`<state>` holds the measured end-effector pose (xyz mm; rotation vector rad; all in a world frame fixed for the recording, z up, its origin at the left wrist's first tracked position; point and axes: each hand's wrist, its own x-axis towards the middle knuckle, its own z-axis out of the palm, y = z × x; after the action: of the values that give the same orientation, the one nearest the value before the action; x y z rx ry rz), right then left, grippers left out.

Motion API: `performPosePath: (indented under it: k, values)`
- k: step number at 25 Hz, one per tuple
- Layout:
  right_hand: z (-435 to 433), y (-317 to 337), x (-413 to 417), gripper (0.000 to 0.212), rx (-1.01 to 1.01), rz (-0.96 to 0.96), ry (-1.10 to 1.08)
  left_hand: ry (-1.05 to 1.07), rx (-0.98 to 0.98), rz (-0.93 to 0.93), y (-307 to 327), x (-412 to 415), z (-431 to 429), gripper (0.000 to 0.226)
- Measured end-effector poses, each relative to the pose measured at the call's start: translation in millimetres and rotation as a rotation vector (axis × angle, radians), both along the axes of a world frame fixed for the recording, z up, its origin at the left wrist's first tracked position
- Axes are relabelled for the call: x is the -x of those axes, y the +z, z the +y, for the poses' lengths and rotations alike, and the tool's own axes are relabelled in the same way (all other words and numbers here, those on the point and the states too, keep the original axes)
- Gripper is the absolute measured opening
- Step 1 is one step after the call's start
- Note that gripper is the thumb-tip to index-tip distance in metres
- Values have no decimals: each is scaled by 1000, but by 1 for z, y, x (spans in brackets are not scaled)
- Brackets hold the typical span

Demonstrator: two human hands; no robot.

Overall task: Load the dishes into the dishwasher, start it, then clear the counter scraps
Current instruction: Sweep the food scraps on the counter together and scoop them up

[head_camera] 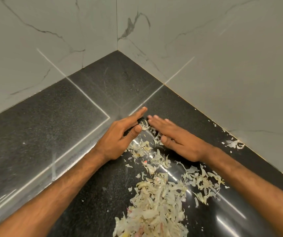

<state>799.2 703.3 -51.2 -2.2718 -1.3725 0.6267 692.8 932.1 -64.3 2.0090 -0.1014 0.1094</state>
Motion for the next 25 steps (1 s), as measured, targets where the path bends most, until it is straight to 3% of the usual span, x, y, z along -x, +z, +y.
performPosePath:
  k: [3, 7, 9, 13, 15, 16, 19, 21, 25]
  values:
    - [-4, 7, -31, 71, -48, -26, -244, 1, -6, 4, 1, 0, 1, 82]
    - [-3, 7, -58, 81, 246, -275, -326, -5, -6, 8, 0, 0, 1, 81]
    - [4, 9, -52, 76, 129, -180, -371, -2, -10, 11, 1, 0, 2, 81]
    - [-10, 13, -20, 46, -292, 228, -415, -15, 3, -7, 1, -1, 1, 80]
    - [-25, 12, -11, 39, -442, 171, -542, -19, 1, -13, 2, 0, 2, 80]
    - [-35, 13, -15, 40, -420, 52, -605, -20, -4, -8, 2, 0, 2, 81]
    - [-60, 18, -31, 58, 28, -228, -500, -22, -24, -1, 2, -1, 1, 82]
    - [-62, 11, -27, 65, 145, -180, -425, -23, -42, -10, 2, -1, 0, 82]
    - [-45, 10, 10, 64, -39, 44, -341, -15, -76, -13, 2, 0, 1, 83]
